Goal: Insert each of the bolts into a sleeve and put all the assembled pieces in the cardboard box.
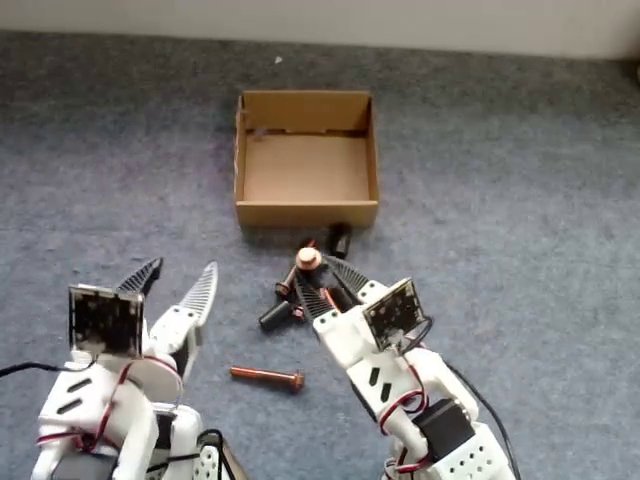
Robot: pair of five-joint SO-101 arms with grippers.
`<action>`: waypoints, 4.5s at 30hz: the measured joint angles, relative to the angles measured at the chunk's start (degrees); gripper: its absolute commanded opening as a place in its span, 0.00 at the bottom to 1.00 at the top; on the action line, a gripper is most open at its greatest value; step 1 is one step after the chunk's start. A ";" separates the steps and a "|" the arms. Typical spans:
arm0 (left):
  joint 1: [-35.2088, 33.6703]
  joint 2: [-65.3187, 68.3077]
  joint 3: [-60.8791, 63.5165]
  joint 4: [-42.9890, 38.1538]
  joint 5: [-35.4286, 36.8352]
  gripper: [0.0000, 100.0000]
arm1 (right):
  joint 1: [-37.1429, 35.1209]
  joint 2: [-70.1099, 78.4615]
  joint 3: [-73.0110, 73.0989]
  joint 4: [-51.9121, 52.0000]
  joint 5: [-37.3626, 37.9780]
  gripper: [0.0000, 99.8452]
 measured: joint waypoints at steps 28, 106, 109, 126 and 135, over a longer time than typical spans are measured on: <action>-19.96 0.70 35.60 -16.35 -12.57 0.05 | 13.71 100.13 -67.78 -16.62 0.00 0.01; -19.87 0.70 35.78 -16.35 -12.57 0.05 | 8.35 106.02 -63.65 36.31 12.75 0.01; -19.87 0.70 35.96 -16.35 -12.57 0.05 | 8.35 97.58 -63.12 39.03 12.75 0.01; -9.41 0.70 19.52 -11.25 -18.99 0.05 | 25.05 74.90 -42.99 27.08 3.25 0.01; 10.37 15.47 12.31 -4.31 -30.77 0.12 | 33.76 74.90 -41.14 19.87 -2.20 0.01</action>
